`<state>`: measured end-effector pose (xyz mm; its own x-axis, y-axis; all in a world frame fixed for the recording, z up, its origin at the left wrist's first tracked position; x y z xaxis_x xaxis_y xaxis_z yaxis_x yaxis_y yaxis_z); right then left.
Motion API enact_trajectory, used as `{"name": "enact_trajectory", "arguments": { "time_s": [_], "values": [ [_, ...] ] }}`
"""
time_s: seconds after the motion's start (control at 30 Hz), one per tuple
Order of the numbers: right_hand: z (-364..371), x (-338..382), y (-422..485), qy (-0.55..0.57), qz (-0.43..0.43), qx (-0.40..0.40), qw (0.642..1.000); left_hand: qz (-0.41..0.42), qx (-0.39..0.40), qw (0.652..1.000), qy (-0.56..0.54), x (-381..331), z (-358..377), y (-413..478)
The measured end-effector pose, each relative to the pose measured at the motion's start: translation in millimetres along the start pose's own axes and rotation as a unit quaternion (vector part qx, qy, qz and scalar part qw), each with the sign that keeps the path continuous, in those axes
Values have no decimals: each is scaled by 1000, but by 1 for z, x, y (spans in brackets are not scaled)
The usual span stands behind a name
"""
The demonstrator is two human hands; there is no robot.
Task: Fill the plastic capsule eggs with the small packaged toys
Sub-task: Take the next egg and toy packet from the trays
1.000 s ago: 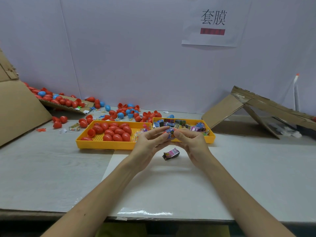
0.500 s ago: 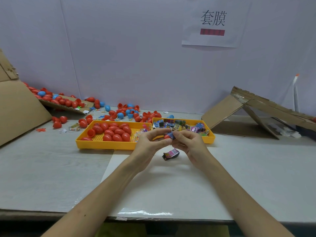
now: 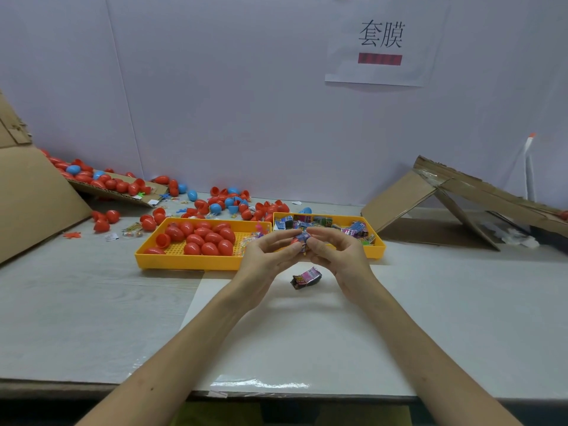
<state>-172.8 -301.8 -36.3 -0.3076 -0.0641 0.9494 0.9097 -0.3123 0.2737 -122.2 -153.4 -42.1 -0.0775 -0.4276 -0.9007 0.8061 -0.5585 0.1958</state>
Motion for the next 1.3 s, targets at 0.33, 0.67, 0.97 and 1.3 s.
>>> {"name": "enact_trajectory", "arguments": {
  "time_s": [0.33, 0.67, 0.97, 1.3],
  "values": [
    [-3, -1, 1, 17, -24, 5, 1000, -29, 11, 999, -13, 4, 1, 0],
    [-6, -3, 2, -9, -27, -2, 1000, -30, 12, 999, 5, 5, 0, 0],
    [-2, -2, 1, -55, -23, 14, 998, -30, -21, 998, 45, 6, -4, 0],
    [0, -2, -1, -34, -4, 25, 999, -30, -23, 998, 46, 5, -4, 0]
  ]
}}
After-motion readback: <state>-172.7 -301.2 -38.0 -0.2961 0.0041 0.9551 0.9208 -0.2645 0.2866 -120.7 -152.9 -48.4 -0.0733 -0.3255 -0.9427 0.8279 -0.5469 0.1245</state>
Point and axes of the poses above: each hand's wrist, its own y-axis towards the middle knuckle, its own z-axis out of the palm, x = y × z, the point moved 5 cm from there along y, towards the middle knuckle
